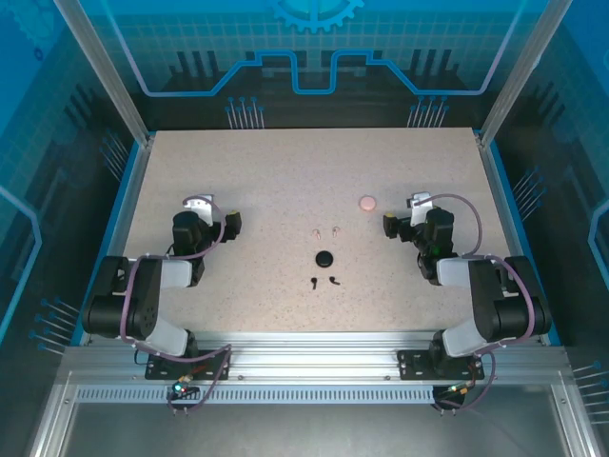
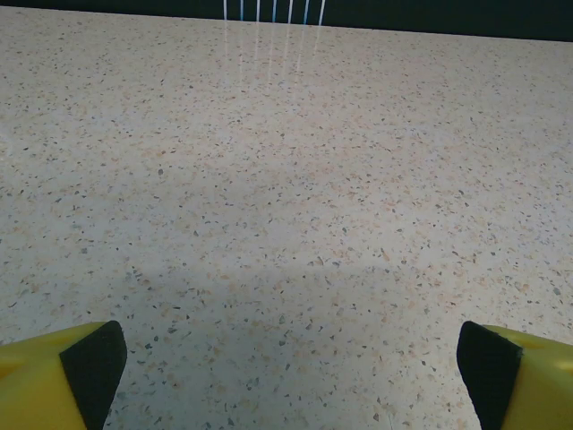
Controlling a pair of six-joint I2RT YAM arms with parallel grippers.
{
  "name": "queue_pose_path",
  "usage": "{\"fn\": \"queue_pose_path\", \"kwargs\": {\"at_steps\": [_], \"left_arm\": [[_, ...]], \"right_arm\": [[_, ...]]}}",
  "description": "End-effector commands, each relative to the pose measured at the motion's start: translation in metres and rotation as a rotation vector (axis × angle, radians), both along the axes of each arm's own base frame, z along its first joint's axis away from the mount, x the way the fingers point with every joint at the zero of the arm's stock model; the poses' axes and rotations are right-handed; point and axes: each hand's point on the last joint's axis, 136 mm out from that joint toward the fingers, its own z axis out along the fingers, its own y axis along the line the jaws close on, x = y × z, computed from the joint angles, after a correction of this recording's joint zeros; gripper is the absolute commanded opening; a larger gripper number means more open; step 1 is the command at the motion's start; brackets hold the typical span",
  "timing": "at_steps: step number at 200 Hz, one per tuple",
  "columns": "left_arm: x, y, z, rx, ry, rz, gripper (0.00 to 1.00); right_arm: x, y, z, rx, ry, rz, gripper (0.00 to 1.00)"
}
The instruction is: Insert wireless bluetooth earbuds into charging case
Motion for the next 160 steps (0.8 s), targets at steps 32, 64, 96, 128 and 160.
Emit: {"fn": "queue_pose_path", "kwargs": {"at_steps": [32,64,96,128,160], "left_arm": [[0.0025,-0.0015,0.0018,0.009,-0.006,-0.007,0.99],[0.0027,-0.0014,0.0021,0.010,-0.007,-0.007,0.99],[0.0027,-0.0013,0.0021,0.010,-0.007,-0.006,0.99],[0.0033,0.0001,0.0015,-0.001,0.000,-0.004,0.99],[0.0036,0.0002,0.0019,-0.005,0.000,-0.004,0.99]], "right_arm": [[0.0045,-0.0032,0.0033,-0.005,-0.006,0.000,1.00],[0.0045,-0.0030,0.0033,-0.005,-0.006,0.000,1.00],[0.0044,-0.0033,0.0031,-0.005,-0.005,-0.001,1.00],[0.0045,-0.0032,0.0035,-0.004,-0.006,-0.001,1.00],[0.0045,-0.0033,0.0032,-0.005,-0.005,0.000,1.00]]}}
